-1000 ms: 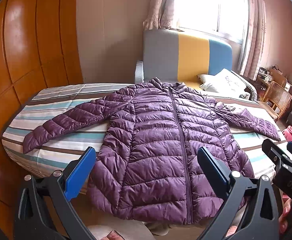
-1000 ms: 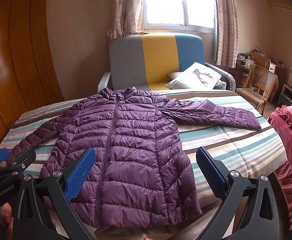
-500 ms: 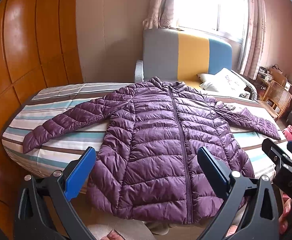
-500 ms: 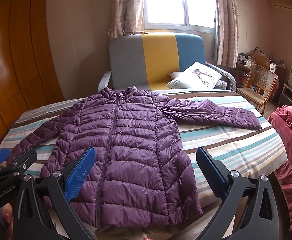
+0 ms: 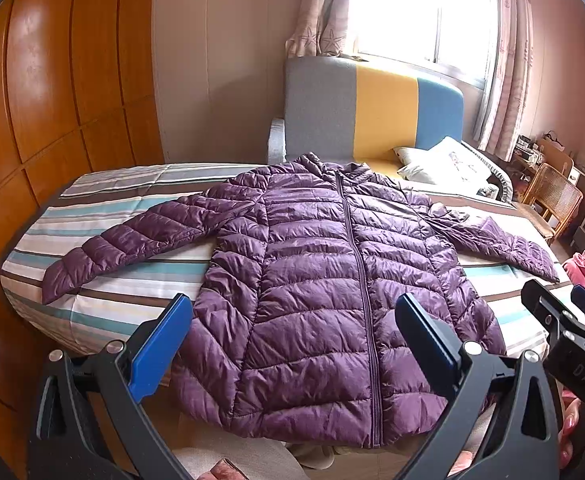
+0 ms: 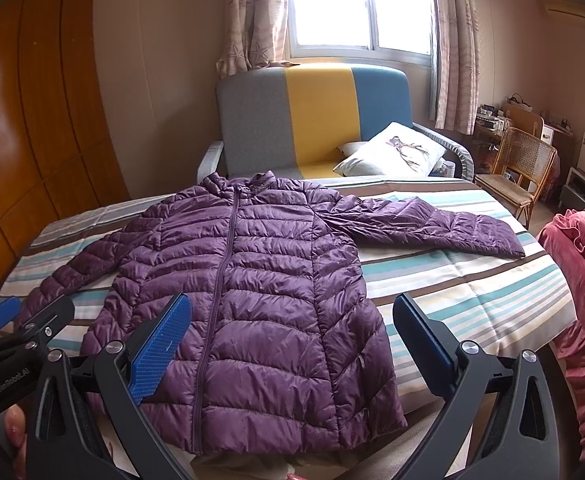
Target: Fold large clothes
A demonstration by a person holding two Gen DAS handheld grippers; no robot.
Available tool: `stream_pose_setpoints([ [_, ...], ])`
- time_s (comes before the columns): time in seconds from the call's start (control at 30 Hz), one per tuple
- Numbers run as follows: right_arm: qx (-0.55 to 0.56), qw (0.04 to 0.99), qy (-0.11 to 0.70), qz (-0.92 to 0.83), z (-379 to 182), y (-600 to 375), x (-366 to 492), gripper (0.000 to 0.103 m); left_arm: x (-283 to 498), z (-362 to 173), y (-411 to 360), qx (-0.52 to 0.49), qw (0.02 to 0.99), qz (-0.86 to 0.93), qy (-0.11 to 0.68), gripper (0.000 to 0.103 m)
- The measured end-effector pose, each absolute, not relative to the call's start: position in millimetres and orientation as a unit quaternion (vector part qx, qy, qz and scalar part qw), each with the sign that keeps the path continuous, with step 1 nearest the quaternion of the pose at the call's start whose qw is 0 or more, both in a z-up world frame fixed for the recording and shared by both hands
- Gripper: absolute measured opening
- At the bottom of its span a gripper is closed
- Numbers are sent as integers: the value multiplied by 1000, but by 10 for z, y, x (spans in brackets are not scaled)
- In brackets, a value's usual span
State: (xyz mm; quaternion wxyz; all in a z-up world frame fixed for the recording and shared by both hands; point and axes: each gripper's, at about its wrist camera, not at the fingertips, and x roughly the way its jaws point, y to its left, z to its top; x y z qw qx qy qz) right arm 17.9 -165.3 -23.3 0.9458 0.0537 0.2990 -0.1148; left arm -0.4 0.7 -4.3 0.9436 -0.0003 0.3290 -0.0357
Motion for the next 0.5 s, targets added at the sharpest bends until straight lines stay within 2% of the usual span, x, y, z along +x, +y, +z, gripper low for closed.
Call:
stream_pose_setpoints([
  [0.5, 54, 946, 300, -114, -233, -1649, 187, 100, -3, -55, 0, -4, 943, -38, 331, 101],
])
